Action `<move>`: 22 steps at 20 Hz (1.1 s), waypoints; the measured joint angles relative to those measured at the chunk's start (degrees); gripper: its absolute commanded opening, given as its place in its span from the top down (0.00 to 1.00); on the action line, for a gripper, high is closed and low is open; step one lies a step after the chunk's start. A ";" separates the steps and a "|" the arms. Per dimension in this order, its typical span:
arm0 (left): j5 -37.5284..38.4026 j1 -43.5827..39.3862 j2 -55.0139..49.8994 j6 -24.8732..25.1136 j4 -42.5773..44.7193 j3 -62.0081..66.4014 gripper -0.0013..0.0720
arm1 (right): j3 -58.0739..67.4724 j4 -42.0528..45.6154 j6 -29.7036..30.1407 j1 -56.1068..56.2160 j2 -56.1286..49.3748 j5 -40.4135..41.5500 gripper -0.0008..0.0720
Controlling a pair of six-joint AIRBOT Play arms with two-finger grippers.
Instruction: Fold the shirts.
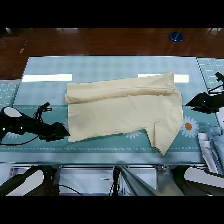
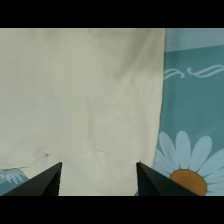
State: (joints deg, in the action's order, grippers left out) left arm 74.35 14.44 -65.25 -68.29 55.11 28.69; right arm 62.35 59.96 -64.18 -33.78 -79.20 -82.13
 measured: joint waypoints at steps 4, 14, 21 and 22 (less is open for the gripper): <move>-2.23 -2.91 -3.61 -0.42 -3.21 -0.63 0.24 | -0.22 -0.85 0.13 -0.31 0.20 -0.22 0.26; -6.64 -7.32 -10.84 -1.92 -7.63 -0.72 0.95 | -1.16 1.68 -1.07 -0.72 2.32 -1.31 0.15; -5.33 -5.14 -11.15 -0.22 -6.97 -0.76 0.95 | -13.03 3.80 -1.36 -4.31 2.91 1.27 0.21; -5.31 -5.03 -11.15 -0.02 -6.97 -0.76 0.95 | -14.69 3.34 -1.16 -4.50 2.91 2.49 0.22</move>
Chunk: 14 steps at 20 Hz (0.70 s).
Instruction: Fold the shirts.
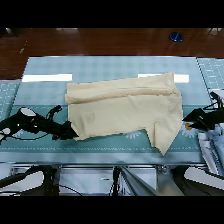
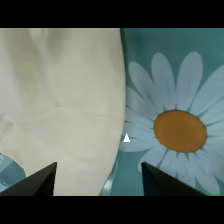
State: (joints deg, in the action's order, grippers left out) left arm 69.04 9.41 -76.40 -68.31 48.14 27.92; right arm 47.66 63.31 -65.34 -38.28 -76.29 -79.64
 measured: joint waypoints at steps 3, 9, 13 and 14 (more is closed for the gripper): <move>0.11 0.11 0.00 0.59 0.02 0.00 0.95 | -4.50 -3.26 0.44 -0.24 0.00 5.18 0.26; 0.17 0.15 0.00 1.97 -0.11 0.31 0.95 | -11.34 -8.15 0.35 4.04 0.09 14.32 0.94; -1.42 0.55 1.16 2.93 0.00 2.40 0.95 | -10.01 -9.07 1.03 6.75 1.38 16.15 0.95; -3.17 0.79 2.25 3.15 0.07 3.41 0.95 | -8.70 -9.97 1.22 6.82 2.84 15.52 0.95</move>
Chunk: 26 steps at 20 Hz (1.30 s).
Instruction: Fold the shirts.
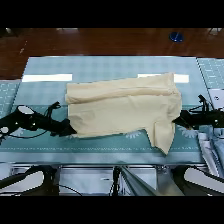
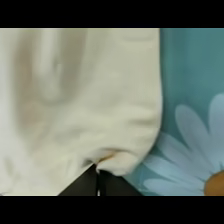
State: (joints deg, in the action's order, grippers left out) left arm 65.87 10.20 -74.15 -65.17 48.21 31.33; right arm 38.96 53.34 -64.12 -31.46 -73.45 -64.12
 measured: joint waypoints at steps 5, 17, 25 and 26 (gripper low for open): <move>2.78 1.51 9.77 0.31 -6.56 6.12 0.95 | 7.82 -4.90 1.07 0.44 9.57 -1.64 0.95; -5.38 1.88 -0.28 -1.01 -11.28 22.36 0.95 | 17.64 -16.81 3.02 12.59 0.59 18.62 0.95; -2.43 1.88 -18.99 -2.12 -11.32 40.46 0.95 | 29.00 -17.00 1.49 16.02 -14.36 27.98 0.95; -2.03 1.88 -20.50 -2.12 -11.34 41.92 0.95 | 29.42 -17.16 1.44 16.15 -15.32 29.11 0.95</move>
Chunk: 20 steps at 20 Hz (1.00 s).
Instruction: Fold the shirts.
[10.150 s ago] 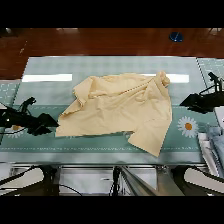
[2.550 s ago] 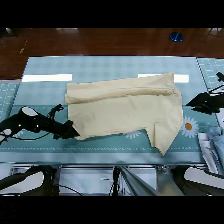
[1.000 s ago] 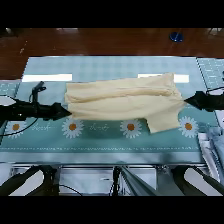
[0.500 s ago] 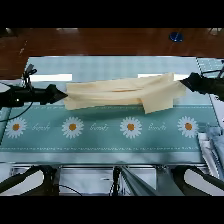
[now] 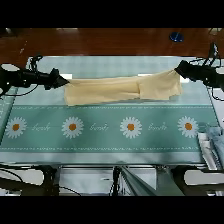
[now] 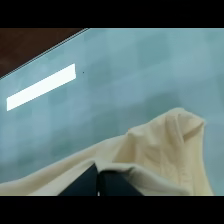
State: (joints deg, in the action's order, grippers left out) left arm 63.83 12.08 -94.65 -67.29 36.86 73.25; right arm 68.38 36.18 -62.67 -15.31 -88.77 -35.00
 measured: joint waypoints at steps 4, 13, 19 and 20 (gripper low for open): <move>0.48 -0.04 -4.22 -0.02 -0.02 3.32 0.95 | 0.79 -0.66 -0.17 1.53 -3.63 4.98 0.95; -3.63 0.17 -8.63 -0.11 0.04 4.94 0.22 | 1.66 -1.44 0.59 5.90 -7.93 14.01 0.64; 1.84 3.19 -7.15 -0.07 0.02 9.22 0.23 | 7.23 1.36 0.92 4.83 -4.31 11.39 0.32; 3.15 3.80 -6.32 -0.04 0.00 9.68 0.24 | 8.39 4.07 0.09 3.91 -3.28 10.12 0.21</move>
State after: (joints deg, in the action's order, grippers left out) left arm 66.98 15.88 -100.97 -67.33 36.86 82.94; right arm 76.77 40.25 -62.59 -11.40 -92.05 -24.88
